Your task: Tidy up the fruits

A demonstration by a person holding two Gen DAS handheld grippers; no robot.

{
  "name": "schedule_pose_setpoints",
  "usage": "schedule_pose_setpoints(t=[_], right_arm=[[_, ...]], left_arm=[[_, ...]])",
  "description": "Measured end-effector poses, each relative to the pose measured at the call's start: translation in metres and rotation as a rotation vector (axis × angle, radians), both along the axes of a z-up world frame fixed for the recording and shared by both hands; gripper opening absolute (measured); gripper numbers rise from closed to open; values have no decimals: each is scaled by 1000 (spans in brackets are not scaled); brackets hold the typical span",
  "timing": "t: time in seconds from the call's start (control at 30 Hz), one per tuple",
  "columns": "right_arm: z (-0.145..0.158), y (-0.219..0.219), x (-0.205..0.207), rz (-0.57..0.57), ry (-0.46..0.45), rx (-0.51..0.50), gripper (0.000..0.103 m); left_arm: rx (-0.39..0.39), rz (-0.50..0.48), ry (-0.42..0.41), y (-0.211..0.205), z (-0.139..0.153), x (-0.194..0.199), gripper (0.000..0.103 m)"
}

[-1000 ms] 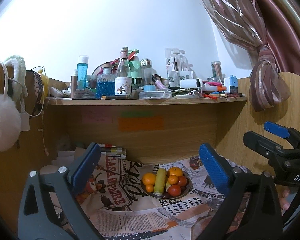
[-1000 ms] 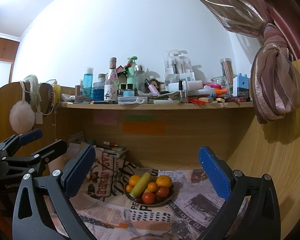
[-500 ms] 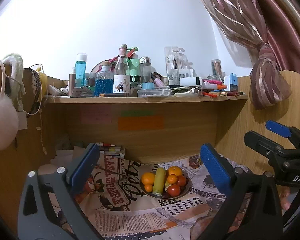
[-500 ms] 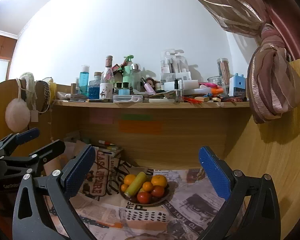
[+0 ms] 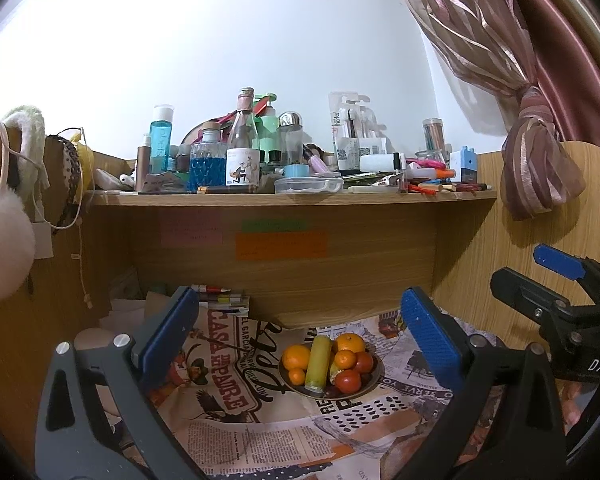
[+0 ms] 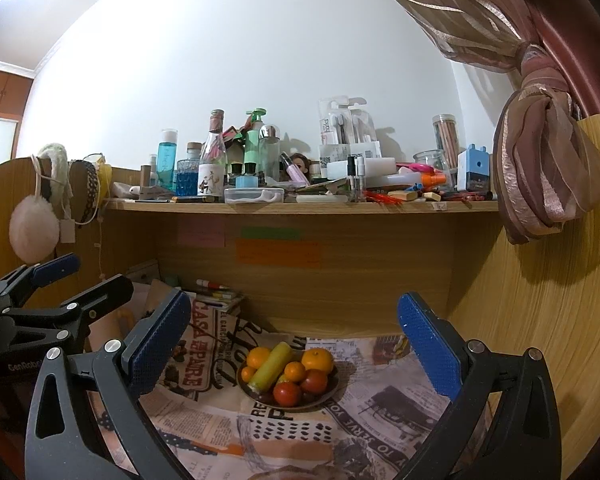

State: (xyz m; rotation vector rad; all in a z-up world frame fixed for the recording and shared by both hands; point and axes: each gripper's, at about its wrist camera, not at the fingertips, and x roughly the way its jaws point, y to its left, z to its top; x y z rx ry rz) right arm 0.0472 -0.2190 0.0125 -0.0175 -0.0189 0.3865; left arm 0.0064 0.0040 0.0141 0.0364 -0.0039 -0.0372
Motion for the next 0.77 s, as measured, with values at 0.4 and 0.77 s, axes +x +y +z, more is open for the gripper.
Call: schedule_pose_setpoints(t=[0.4, 0.77], right_arm=[[-1, 0, 1, 2, 3, -3, 103], [-2, 2, 6, -4, 9, -3, 103]], left_arm=[[-4, -7, 2, -4, -1, -2, 103], [-21, -17, 21, -8, -2, 1, 103]])
